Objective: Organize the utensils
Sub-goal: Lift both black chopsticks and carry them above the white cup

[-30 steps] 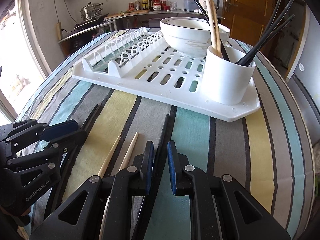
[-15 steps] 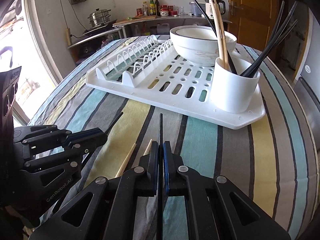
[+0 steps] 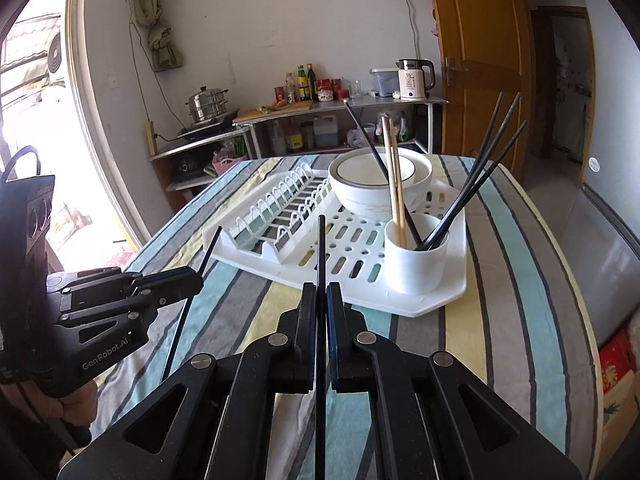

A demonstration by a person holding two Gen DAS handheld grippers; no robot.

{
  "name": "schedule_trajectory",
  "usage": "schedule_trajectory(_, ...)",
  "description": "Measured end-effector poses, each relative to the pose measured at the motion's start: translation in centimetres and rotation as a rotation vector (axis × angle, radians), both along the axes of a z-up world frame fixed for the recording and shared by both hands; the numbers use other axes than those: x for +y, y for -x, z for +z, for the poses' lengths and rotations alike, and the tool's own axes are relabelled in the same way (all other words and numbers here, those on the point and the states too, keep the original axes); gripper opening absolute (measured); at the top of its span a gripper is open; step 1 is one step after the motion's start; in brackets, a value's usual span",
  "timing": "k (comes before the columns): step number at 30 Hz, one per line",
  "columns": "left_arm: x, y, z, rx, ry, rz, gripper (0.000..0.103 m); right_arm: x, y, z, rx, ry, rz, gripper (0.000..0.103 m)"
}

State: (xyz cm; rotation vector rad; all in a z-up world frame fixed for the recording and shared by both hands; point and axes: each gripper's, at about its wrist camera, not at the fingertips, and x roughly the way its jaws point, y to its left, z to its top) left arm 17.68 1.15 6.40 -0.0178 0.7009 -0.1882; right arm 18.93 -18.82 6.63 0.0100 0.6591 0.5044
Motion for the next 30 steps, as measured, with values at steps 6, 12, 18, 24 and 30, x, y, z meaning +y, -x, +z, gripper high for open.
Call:
schedule_trajectory(6,0.5,1.8,3.0,-0.077,0.028,-0.001,0.004,-1.3,2.0,2.4,-0.066,-0.036,-0.015,0.005)
schedule_trajectory(12,0.8,3.2,4.8,-0.127,0.051,-0.009,0.004,-2.3,3.4,3.9,-0.110,-0.060,-0.028,0.005)
schedule_trajectory(18,0.9,4.1,5.9,-0.154,0.066,-0.015,0.004,-3.0,4.0,4.8,-0.141,-0.073,-0.039,0.004)
schedule_trajectory(24,0.8,3.6,6.2,-0.154,0.075,-0.023,0.004,-3.4,3.9,5.3,-0.154,-0.078,-0.048,0.004)
schedule_trajectory(30,0.5,2.3,6.6,-0.145,0.082,-0.042,0.004,-4.1,3.4,6.0,-0.169,-0.077,-0.061,0.004)
